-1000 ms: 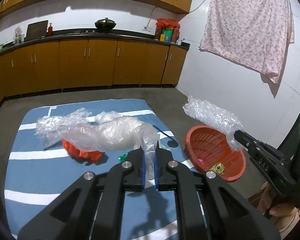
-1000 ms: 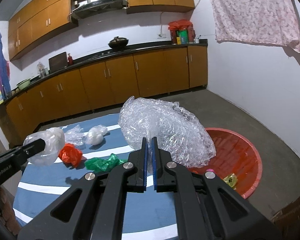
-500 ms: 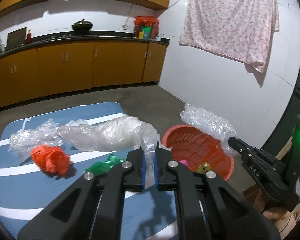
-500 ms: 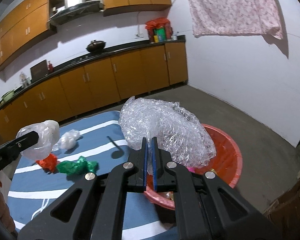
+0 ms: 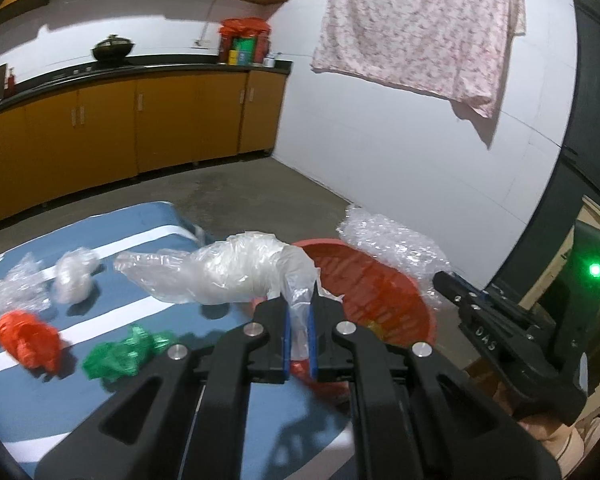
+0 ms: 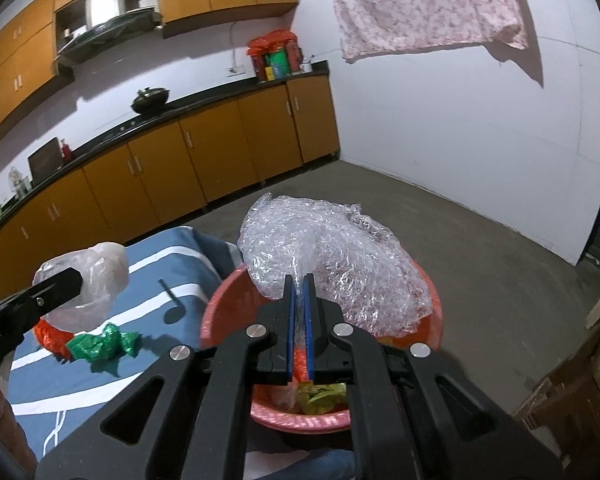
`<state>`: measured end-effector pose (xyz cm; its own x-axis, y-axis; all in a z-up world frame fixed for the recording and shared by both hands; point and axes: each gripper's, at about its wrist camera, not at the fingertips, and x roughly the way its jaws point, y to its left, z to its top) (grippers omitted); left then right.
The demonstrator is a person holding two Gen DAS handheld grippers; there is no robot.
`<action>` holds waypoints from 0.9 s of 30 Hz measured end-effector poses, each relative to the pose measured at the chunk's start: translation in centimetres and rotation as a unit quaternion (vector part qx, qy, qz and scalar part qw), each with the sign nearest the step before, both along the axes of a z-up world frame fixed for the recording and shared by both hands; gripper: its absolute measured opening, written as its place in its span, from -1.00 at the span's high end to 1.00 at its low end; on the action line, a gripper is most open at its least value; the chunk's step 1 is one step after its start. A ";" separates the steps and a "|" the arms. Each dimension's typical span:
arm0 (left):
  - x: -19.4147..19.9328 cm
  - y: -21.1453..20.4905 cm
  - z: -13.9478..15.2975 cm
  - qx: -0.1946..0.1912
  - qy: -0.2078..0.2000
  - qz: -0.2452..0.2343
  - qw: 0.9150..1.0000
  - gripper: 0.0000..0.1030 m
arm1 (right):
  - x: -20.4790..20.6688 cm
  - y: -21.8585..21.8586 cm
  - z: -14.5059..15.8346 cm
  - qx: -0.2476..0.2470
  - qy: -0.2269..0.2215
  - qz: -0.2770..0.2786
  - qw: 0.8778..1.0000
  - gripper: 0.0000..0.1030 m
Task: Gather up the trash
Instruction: 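Carry the bubble wrap and clear bag over the orange basket with both tools, then open both tools to drop the bubble wrap and clear bag into the basket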
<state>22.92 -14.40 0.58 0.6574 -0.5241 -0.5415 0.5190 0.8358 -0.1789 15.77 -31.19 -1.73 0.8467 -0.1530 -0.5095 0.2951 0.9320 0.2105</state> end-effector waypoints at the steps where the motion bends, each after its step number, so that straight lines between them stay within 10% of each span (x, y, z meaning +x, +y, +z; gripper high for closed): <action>1: 0.1 -0.5 -0.2 0.001 0.000 -0.005 1.000 0.85 | 0.0 -0.3 -0.1 0.001 0.000 -0.002 1.000 0.91; 21: 3.7 -7.5 -4.7 0.006 0.036 -0.065 0.997 0.75 | 1.9 -4.4 -1.4 0.046 -0.008 -0.006 0.999 0.91; 27: 4.6 -5.8 -5.9 0.004 0.048 -0.039 0.998 0.06 | 1.2 -5.4 -2.4 0.072 -0.009 -0.004 0.997 0.08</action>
